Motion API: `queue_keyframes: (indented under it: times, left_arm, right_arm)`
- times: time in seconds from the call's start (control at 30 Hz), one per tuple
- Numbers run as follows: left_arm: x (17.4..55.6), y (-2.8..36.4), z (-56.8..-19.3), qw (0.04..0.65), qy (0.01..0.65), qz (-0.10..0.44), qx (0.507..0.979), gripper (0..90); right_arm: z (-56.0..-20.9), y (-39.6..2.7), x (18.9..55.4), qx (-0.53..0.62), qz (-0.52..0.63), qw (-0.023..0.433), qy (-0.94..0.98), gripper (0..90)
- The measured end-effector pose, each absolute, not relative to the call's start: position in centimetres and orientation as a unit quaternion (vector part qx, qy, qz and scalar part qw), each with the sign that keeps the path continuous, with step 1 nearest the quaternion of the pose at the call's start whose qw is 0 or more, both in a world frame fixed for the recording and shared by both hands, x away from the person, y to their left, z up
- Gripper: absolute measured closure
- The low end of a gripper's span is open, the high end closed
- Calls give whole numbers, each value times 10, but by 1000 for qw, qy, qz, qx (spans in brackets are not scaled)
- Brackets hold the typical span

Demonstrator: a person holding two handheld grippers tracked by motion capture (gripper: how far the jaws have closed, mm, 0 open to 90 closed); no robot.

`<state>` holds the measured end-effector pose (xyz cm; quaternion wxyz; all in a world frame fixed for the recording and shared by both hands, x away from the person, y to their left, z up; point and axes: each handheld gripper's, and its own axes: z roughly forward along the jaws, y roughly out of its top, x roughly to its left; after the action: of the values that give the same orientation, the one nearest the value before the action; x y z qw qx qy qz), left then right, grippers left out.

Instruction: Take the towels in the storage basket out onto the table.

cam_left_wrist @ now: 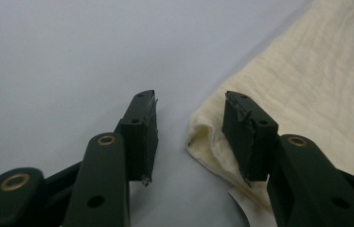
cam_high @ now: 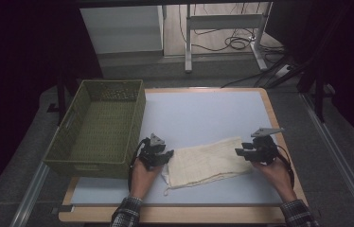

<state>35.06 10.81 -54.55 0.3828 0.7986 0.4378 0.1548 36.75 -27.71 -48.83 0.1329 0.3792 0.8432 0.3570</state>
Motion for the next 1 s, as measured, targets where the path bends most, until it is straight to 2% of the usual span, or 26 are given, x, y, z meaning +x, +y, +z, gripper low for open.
queue_keyframes:
  times: [0.27,0.67,1.0]
  left_arm:
    - [350,108,-546,385,438,157,797,553]
    - [350,108,-546,387,439,155,796,551]
    - [350,108,-546,387,439,154,796,552]
  right_arm:
    - [-496,-255,341,344,362,117,859,525]
    - [-504,-207,323,291,377,79,876,534]
    - [-510,-157,312,246,386,45,888,607]
